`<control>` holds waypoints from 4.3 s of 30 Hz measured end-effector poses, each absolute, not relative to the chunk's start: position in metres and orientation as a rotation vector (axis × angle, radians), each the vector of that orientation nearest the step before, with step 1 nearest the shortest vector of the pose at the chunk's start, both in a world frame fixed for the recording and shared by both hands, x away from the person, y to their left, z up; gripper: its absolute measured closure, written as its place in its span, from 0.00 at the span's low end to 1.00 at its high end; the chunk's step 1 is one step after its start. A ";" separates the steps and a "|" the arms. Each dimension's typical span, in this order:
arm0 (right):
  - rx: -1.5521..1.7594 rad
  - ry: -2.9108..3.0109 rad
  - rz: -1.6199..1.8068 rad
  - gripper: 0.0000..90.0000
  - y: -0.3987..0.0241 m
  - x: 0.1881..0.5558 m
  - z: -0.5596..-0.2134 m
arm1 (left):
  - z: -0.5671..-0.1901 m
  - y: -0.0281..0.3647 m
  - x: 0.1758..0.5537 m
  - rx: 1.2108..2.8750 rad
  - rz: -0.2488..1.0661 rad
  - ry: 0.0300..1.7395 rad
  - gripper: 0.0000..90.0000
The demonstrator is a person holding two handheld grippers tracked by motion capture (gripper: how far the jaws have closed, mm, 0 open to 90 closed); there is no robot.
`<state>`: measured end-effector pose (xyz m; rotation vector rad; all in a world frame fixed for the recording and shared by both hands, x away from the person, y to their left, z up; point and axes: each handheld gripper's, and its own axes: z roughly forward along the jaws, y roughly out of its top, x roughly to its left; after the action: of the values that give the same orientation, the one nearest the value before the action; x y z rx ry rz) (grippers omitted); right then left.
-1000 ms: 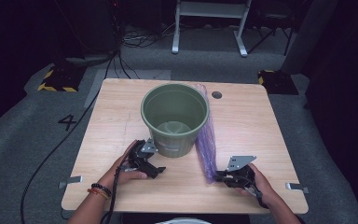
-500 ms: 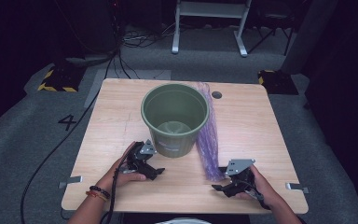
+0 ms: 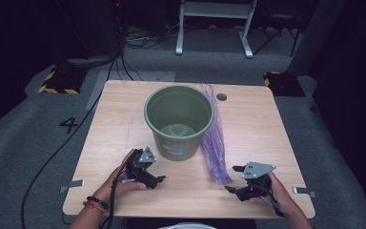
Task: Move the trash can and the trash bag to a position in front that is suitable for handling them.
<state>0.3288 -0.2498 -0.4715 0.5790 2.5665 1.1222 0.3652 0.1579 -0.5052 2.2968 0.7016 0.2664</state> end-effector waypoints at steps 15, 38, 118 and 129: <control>0.856 2.335 1.127 0.26 -0.285 0.417 -0.462 | -0.505 0.168 0.355 2.291 0.272 0.719 0.00; 0.857 2.481 1.032 0.40 -0.199 0.504 -0.477 | -0.505 0.166 0.359 2.300 0.258 0.693 0.00; 0.472 2.537 1.120 0.26 -0.211 0.348 -0.480 | -0.505 0.163 0.358 2.303 0.254 0.683 0.00; 0.579 2.384 1.192 0.26 -0.225 0.356 -0.453 | -0.505 0.163 0.358 2.303 0.254 0.684 0.00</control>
<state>0.3557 -0.2247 -0.4534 0.5787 2.3844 1.1924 0.3584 0.1633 -0.5053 2.3032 0.6837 0.2538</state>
